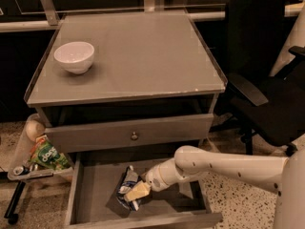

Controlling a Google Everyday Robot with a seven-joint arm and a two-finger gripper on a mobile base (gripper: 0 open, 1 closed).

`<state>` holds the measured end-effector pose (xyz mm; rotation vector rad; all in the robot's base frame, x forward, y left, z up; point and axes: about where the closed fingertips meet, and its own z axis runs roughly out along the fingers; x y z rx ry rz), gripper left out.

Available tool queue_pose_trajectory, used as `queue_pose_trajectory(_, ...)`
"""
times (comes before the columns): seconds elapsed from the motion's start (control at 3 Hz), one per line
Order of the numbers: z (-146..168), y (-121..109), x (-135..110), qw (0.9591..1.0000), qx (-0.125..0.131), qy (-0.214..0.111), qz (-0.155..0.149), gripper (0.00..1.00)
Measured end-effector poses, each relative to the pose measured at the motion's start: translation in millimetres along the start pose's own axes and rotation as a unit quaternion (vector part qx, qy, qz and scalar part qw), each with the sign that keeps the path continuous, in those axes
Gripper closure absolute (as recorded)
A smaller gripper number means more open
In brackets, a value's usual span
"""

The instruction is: Place blue chip bag into middle drawer

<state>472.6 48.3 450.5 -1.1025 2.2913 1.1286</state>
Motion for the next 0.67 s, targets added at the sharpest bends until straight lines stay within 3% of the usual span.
queue_pose_trajectory(0.33,0.1,0.0,0.0,1.0,0.0,0.0,0.0,0.0)
queue_pose_trajectory(0.67,0.1,0.1,0.0,1.0,0.0,0.0,0.0,0.0)
